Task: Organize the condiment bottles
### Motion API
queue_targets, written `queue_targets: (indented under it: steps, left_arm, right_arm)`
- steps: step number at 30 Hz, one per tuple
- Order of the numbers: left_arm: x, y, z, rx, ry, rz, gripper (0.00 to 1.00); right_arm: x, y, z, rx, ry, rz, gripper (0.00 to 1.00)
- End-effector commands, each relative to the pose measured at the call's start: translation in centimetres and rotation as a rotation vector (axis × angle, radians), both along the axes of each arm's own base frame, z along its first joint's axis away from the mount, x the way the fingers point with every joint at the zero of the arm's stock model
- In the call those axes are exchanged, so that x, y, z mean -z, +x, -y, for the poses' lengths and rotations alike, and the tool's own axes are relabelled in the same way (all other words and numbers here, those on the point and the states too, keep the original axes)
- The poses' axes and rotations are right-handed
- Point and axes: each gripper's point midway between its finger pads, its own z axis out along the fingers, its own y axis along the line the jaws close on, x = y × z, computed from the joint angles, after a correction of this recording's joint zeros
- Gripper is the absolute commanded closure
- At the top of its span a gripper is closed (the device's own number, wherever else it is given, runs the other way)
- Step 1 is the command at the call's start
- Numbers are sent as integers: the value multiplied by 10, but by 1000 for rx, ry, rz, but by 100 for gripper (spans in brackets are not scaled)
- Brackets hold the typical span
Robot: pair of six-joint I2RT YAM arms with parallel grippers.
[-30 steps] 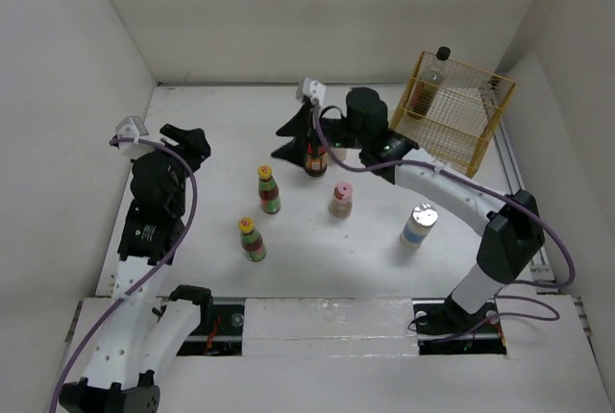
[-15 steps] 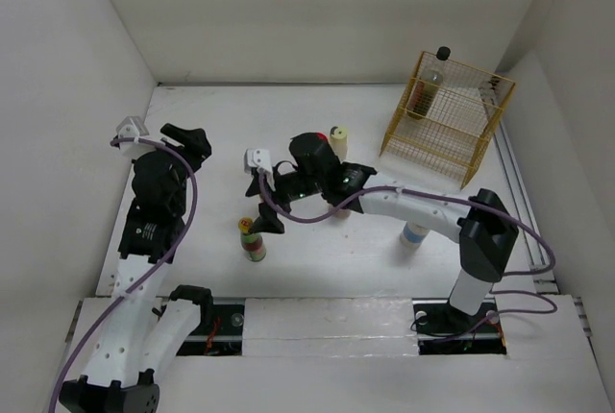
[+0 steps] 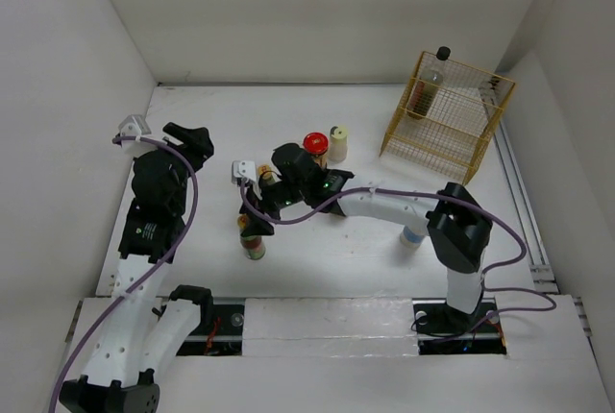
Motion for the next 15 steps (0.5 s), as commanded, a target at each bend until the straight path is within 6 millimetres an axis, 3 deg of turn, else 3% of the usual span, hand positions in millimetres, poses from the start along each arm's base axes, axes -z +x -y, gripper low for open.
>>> queue_targets:
  steps: [1, 2, 5, 6, 9, 11, 12, 14, 15]
  left_arm:
    - [-27, -3, 2, 20, 7, 89, 40]
    - [-27, -3, 2, 20, 7, 89, 40]
    - [-25, -4, 4, 29, 8, 80, 40]
    - [-25, -4, 4, 29, 8, 80, 40]
    - [-32, -6, 3, 29, 4, 104, 40]
    - [-28, -3, 4, 29, 6, 91, 40]
    - [-28, -3, 6, 42, 5, 91, 40]
    - [-31, -6, 6, 42, 3, 103, 40]
    - [-31, -6, 4, 32, 4, 103, 40]
  right_arm:
    - [-23, -5, -17, -23, 102, 23, 36]
    - [-23, -3, -18, -14, 101, 26, 46]
    - [-23, -4, -18, -11, 108, 20, 57]
    - [-35, -4, -18, -11, 135, 36, 66]
    - [-55, -6, -15, -7, 188, 50, 77]
    - [-96, -8, -10, 3, 264, 91, 80]
    - [-96, -5, -10, 16, 263, 95, 80]
    - [-136, -6, -3, 36, 332, 141, 82]
    - [-153, 6, 6, 72, 358, 165, 82]
